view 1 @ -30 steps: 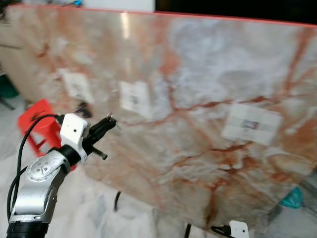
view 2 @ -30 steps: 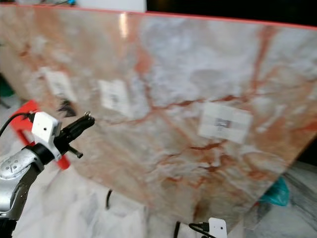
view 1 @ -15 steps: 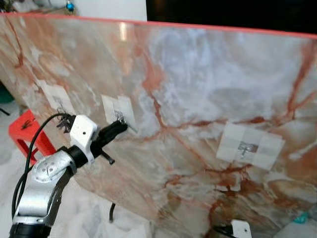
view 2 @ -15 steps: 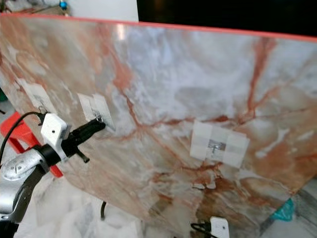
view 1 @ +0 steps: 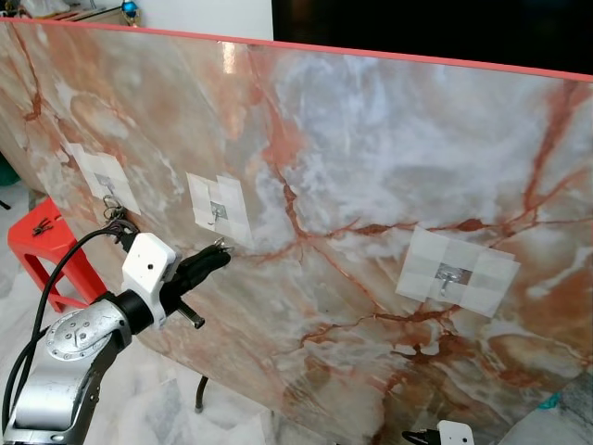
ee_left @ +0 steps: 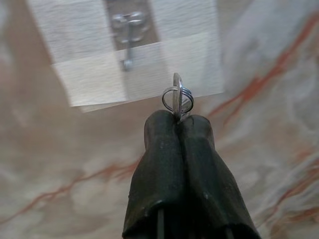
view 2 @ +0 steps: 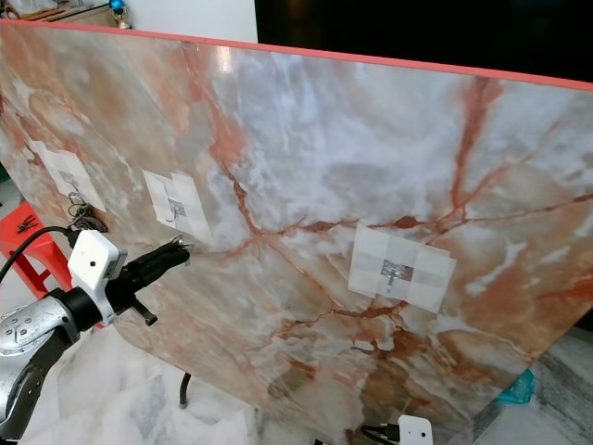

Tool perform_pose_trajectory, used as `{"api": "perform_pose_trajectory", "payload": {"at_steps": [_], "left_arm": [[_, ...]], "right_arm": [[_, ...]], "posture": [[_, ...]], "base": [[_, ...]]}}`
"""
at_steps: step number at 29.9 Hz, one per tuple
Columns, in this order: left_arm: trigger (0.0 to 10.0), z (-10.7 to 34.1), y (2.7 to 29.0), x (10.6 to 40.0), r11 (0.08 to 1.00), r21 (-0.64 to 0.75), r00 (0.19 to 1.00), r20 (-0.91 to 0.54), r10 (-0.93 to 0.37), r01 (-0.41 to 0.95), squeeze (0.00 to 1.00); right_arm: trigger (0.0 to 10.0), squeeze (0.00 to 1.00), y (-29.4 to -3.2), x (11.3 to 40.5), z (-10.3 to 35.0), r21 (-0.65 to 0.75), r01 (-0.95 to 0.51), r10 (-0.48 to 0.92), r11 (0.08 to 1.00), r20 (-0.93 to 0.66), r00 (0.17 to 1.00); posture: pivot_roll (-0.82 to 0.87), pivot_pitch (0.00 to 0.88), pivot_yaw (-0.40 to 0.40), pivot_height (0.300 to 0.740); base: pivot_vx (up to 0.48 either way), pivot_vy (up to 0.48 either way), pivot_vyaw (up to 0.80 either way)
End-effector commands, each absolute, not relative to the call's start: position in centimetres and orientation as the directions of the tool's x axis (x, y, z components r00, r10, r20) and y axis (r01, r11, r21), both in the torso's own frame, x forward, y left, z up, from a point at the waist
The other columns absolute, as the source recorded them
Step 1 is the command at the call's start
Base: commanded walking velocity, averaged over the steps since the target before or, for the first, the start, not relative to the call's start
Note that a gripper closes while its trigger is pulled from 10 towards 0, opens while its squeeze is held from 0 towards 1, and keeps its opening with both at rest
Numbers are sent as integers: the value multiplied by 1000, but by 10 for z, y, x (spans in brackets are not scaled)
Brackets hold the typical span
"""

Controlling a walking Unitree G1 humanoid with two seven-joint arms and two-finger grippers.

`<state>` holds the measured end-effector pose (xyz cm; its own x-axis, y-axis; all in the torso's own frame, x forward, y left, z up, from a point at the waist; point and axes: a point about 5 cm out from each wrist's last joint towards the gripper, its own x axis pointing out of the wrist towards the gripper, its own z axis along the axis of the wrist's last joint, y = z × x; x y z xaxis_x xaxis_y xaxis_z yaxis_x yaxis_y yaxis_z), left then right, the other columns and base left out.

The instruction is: Hang keys on a hook

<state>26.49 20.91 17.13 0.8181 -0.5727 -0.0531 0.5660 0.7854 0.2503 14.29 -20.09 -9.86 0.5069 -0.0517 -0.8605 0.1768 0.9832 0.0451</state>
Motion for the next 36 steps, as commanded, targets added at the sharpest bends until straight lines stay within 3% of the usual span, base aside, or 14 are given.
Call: {"api": "perform_pose_trajectory", "payload": {"at_steps": [1,8,36], "left_arm": [[10000,183,220,262,808,289,847,-25,-531,514,0],[10000,187,228,263,828,289,865,-2,-502,481,0],[10000,191,213,276,791,303,830,-2,-558,532,0]], "right_arm": [[10000,0,-201,143,-99,48,176,-49,983,-860,507],[10000,0,-201,143,-98,46,169,-47,985,-860,508],[10000,0,-201,143,-98,42,177,-55,983,-859,510]], "posture": [[52,30,0,740],[54,28,-2,740],[45,24,4,740]], "base": [[0,0,0],[0,0,0],[0,0,0]]}}
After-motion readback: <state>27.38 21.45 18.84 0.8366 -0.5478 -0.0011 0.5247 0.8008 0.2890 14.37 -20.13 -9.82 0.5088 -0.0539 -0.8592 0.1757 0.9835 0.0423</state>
